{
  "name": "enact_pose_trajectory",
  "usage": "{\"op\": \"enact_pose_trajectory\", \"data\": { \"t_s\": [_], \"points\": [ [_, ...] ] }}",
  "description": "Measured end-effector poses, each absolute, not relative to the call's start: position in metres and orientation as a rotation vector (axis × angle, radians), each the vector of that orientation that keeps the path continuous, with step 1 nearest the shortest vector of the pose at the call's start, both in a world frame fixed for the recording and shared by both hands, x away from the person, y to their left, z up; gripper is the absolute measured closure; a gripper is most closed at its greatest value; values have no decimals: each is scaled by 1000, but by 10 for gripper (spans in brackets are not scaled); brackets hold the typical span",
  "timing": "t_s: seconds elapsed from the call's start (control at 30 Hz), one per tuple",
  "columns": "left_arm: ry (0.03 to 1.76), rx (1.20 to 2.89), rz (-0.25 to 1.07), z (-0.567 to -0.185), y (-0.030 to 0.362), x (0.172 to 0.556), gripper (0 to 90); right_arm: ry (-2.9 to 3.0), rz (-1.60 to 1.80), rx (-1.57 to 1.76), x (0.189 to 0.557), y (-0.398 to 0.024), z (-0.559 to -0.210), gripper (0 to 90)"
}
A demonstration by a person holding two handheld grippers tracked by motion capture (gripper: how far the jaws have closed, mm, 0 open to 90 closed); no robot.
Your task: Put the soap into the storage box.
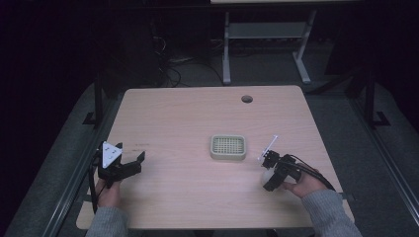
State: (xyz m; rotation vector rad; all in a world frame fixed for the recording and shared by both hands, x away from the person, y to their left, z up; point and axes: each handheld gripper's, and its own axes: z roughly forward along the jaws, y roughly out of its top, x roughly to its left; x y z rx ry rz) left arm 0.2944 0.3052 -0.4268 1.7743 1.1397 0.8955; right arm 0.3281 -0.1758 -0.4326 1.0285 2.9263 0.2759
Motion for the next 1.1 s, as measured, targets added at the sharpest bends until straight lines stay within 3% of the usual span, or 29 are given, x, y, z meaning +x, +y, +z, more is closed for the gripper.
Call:
{"op": "enact_pose_trajectory", "data": {
  "t_s": [1.1],
  "points": [
    [1151,1779,891,-428,306,296,148,2922,389,940,355,-153,-381,239]
  ]
}}
